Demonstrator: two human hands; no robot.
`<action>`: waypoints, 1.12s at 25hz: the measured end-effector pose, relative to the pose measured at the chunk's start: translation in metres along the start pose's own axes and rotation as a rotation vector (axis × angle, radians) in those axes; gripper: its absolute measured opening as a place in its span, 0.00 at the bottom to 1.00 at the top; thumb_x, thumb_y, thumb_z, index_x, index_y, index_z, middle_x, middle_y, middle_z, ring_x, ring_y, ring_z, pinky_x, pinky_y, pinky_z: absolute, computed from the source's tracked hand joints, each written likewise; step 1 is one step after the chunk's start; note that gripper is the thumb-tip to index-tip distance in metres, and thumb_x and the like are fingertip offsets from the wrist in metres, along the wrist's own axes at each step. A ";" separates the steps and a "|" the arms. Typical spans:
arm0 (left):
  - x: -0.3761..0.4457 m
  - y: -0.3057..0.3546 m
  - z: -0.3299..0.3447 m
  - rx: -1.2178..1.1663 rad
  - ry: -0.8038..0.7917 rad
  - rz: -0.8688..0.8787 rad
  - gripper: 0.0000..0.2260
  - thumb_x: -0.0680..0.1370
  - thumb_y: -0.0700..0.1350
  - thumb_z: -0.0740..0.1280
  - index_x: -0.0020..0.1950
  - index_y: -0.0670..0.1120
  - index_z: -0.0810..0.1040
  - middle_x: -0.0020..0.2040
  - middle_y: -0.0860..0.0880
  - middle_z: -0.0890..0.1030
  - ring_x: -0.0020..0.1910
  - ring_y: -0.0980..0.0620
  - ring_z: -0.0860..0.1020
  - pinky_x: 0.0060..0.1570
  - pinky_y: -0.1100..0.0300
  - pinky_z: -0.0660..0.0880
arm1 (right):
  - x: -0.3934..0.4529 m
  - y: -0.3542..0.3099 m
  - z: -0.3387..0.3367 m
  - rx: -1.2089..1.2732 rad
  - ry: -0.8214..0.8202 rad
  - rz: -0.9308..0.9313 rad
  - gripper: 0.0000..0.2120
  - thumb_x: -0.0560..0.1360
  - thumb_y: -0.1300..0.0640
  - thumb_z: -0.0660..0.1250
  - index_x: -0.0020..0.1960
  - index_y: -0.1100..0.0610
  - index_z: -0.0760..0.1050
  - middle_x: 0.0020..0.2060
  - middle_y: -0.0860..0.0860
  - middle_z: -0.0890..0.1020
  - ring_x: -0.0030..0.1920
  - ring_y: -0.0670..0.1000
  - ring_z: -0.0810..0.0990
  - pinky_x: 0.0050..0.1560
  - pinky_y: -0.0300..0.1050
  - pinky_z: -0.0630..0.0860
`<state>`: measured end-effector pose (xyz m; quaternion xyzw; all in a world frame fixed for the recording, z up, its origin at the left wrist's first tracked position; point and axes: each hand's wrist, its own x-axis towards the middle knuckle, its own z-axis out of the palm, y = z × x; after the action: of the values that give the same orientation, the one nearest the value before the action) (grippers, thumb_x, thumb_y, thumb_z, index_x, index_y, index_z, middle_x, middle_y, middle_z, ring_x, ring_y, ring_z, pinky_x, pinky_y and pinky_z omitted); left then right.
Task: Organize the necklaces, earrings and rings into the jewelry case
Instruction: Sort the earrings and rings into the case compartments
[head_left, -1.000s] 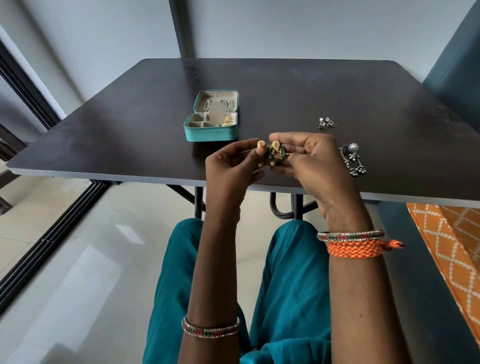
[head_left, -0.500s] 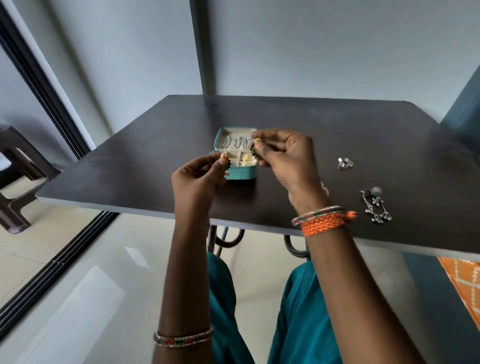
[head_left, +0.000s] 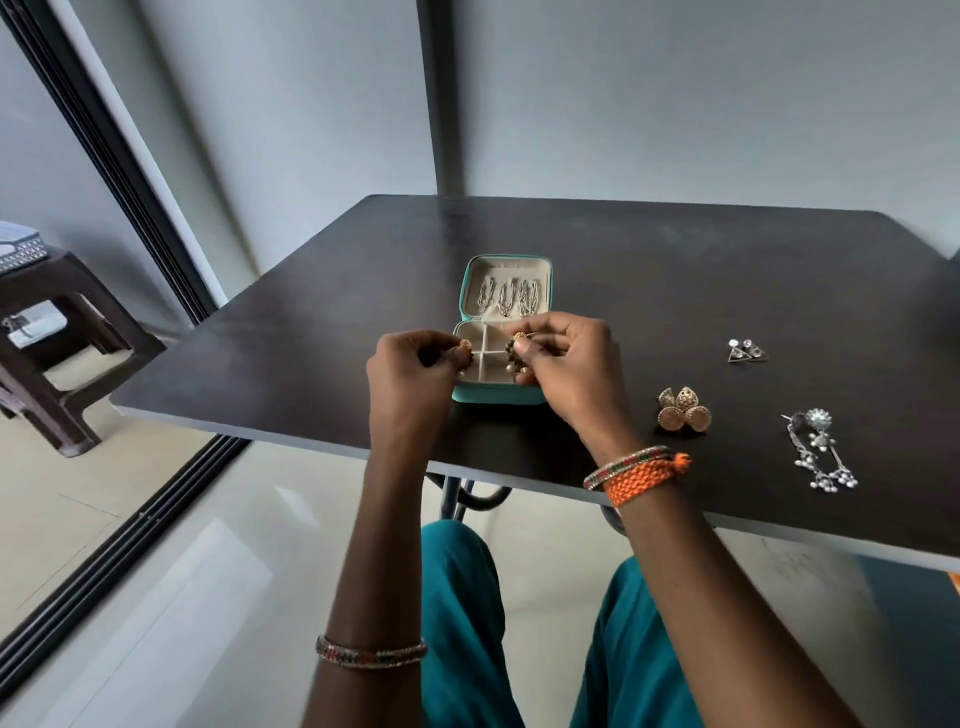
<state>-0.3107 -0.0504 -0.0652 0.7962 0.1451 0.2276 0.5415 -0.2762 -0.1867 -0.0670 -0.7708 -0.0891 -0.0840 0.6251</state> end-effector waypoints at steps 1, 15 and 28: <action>-0.002 0.002 0.000 0.084 0.011 0.010 0.03 0.73 0.41 0.72 0.45 0.45 0.84 0.34 0.53 0.81 0.33 0.59 0.77 0.37 0.68 0.74 | -0.001 0.001 0.001 0.014 0.015 -0.006 0.07 0.74 0.67 0.67 0.48 0.60 0.82 0.34 0.48 0.82 0.26 0.41 0.79 0.30 0.33 0.76; 0.006 -0.021 0.010 0.026 -0.036 -0.096 0.07 0.67 0.52 0.74 0.43 0.58 0.80 0.48 0.51 0.79 0.56 0.43 0.76 0.55 0.46 0.76 | 0.000 0.009 0.000 0.082 0.013 -0.013 0.06 0.74 0.67 0.67 0.48 0.60 0.81 0.38 0.51 0.83 0.32 0.43 0.82 0.33 0.34 0.78; -0.011 -0.026 0.017 0.112 0.190 0.122 0.10 0.77 0.39 0.63 0.53 0.46 0.83 0.47 0.49 0.83 0.42 0.57 0.77 0.35 0.78 0.66 | 0.018 -0.013 0.028 -0.133 -0.198 -0.013 0.05 0.70 0.67 0.72 0.43 0.59 0.82 0.33 0.53 0.82 0.29 0.46 0.81 0.34 0.42 0.81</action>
<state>-0.3109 -0.0595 -0.0964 0.8075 0.1597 0.3259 0.4651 -0.2617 -0.1559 -0.0565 -0.8145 -0.1498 -0.0173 0.5603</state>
